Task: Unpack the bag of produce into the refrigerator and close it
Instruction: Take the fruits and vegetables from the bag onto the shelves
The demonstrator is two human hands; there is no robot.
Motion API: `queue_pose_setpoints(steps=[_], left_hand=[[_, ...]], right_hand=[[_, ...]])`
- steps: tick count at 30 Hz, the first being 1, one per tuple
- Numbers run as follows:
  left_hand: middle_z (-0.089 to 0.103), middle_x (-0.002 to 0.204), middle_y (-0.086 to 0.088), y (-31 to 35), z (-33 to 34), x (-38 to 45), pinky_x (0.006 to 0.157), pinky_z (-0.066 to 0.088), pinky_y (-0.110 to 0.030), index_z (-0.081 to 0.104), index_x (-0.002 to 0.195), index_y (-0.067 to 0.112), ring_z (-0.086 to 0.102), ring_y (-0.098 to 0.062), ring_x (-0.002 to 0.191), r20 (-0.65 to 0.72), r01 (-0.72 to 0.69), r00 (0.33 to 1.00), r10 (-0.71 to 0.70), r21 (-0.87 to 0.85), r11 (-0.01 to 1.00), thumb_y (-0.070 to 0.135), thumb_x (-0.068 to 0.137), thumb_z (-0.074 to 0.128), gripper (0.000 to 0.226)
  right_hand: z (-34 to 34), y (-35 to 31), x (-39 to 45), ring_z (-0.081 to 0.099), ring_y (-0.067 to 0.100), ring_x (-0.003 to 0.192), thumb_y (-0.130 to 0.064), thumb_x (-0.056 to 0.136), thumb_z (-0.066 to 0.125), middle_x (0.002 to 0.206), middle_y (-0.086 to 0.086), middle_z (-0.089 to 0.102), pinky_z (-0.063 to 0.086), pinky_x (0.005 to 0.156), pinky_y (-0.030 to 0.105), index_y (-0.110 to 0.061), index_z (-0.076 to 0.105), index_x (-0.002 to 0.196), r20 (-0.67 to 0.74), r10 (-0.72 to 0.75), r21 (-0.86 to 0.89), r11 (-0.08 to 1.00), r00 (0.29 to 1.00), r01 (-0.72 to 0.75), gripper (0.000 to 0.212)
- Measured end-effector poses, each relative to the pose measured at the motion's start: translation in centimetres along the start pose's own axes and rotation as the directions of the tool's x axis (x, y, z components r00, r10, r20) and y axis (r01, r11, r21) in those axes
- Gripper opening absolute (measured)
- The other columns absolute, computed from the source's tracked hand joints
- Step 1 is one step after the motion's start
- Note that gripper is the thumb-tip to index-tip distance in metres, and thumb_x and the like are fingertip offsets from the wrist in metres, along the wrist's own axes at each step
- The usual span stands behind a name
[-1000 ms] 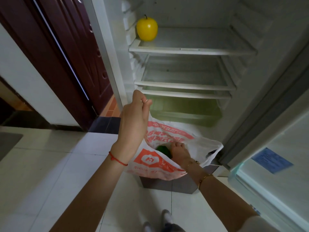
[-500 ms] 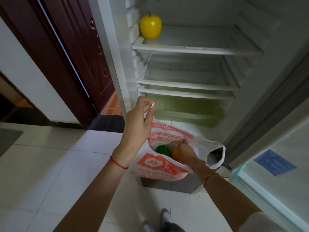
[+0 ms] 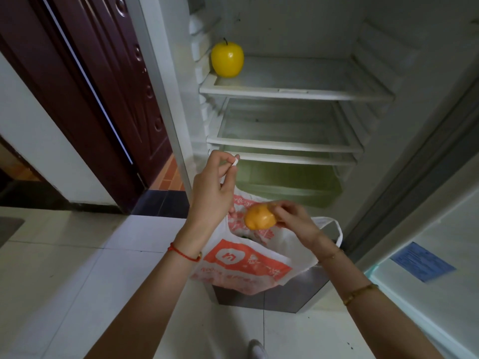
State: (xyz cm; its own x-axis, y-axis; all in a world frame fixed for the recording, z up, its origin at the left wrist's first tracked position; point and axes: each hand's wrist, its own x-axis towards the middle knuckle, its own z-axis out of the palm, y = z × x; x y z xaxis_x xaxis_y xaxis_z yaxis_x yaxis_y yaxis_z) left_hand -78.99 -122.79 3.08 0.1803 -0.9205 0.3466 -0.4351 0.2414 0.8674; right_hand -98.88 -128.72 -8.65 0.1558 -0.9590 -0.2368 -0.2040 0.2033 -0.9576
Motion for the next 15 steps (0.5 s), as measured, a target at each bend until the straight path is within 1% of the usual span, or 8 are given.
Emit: queue_pose_setpoints(steps=[2,4,6,8,10,12,15], left_hand=[[0.067,0.128,0.005,0.3,0.1,0.7,0.045,0.046,-0.026,0.048,0.103,0.017,0.052,-0.01,0.04,-0.004,0.007,1.0,-0.007,-0.013,1.0,0.016,0.101,0.05,0.002],[0.066,0.128,0.006,0.8,0.1,1.4,0.042,0.044,-0.024,0.048,0.102,0.018,0.052,-0.012,0.037,-0.002,0.022,1.0,-0.022,-0.041,0.999,0.016,0.101,0.049,0.003],[0.065,0.129,0.005,1.3,0.0,2.1,0.038,0.043,-0.024,0.047,0.101,0.017,0.051,-0.015,0.034,0.001,0.016,1.0,-0.016,-0.073,0.997,0.016,0.102,0.049,0.002],[0.066,0.128,0.005,1.9,-0.1,2.8,0.037,0.043,-0.025,0.048,0.101,0.017,0.049,-0.014,0.032,0.003,-0.001,1.0,0.001,-0.086,0.996,0.016,0.101,0.049,0.002],[0.066,0.128,0.005,2.4,-0.2,3.5,0.036,0.043,-0.024,0.048,0.102,0.017,0.048,-0.012,0.031,0.003,-0.002,1.0,0.002,-0.1,0.995,0.016,0.101,0.049,0.001],[0.065,0.128,0.006,2.6,-0.3,4.0,0.035,0.042,-0.024,0.048,0.103,0.014,0.048,-0.012,0.03,0.002,0.006,1.0,-0.006,-0.109,0.994,0.016,0.101,0.049,0.003],[0.066,0.128,0.006,2.7,-0.4,4.7,0.035,0.043,-0.026,0.049,0.104,0.013,0.047,-0.014,0.03,-0.003,0.007,1.0,-0.008,-0.119,0.993,0.016,0.101,0.049,0.004]], right_hand=[[-0.2,-2.2,-0.7,0.064,0.02,0.093,-0.019,0.095,0.058,0.104,0.01,0.066,0.055,0.074,0.026,-0.009,0.068,0.108,0.035,-0.029,0.113,0.993,0.999,0.025,0.02],[-0.6,-4.3,-1.2,0.064,0.022,0.1,-0.019,0.096,0.055,0.112,0.012,0.061,0.057,0.071,0.024,-0.008,0.065,0.111,0.046,-0.056,0.198,0.979,0.997,0.046,0.02],[-1.0,-5.9,-1.3,0.062,0.026,0.107,-0.021,0.097,0.054,0.119,0.014,0.058,0.058,0.075,0.026,-0.008,0.062,0.116,0.05,-0.103,0.213,0.973,0.993,0.09,0.024],[-1.3,-7.5,-1.4,0.061,0.028,0.11,-0.023,0.098,0.053,0.121,0.014,0.057,0.058,0.081,0.031,-0.011,0.062,0.118,0.043,-0.163,0.228,0.962,0.986,0.149,0.025],[-1.6,-9.3,-1.3,0.061,0.026,0.111,-0.022,0.098,0.052,0.122,0.012,0.059,0.058,0.084,0.034,-0.015,0.065,0.117,0.003,-0.239,0.254,0.939,0.971,0.231,0.024],[-1.9,-11.6,-1.2,0.061,0.025,0.111,-0.021,0.099,0.051,0.122,0.01,0.06,0.058,0.084,0.034,-0.018,0.066,0.116,-0.054,-0.311,0.263,0.912,0.949,0.314,0.023],[-2.4,-15.6,-0.5,0.062,0.023,0.11,-0.019,0.098,0.051,0.122,0.009,0.06,0.058,0.083,0.033,-0.014,0.063,0.117,-0.134,-0.411,0.276,0.859,0.902,0.432,0.023]])
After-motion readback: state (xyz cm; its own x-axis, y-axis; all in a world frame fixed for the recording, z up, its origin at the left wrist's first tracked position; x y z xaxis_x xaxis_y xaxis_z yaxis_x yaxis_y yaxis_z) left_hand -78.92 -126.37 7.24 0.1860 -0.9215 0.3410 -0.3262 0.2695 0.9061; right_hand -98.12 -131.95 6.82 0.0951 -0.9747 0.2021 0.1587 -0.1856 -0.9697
